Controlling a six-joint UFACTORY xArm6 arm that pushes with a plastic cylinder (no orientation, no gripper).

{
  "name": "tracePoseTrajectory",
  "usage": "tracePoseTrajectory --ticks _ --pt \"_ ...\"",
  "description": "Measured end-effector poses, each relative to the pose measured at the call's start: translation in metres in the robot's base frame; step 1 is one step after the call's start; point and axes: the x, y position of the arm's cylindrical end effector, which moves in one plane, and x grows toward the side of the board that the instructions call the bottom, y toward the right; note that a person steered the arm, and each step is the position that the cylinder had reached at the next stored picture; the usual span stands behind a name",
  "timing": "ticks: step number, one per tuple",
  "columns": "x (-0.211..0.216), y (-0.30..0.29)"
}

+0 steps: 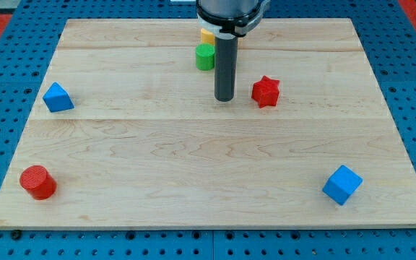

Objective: Move the red star towards the top of the blue cube

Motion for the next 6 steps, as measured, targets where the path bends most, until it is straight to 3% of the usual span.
tracePoseTrajectory --ticks 1,3,5,6 --pt "-0.004 0.035" --pt "-0.049 0.041" --pt "0.01 0.131" --pt "0.004 0.042"
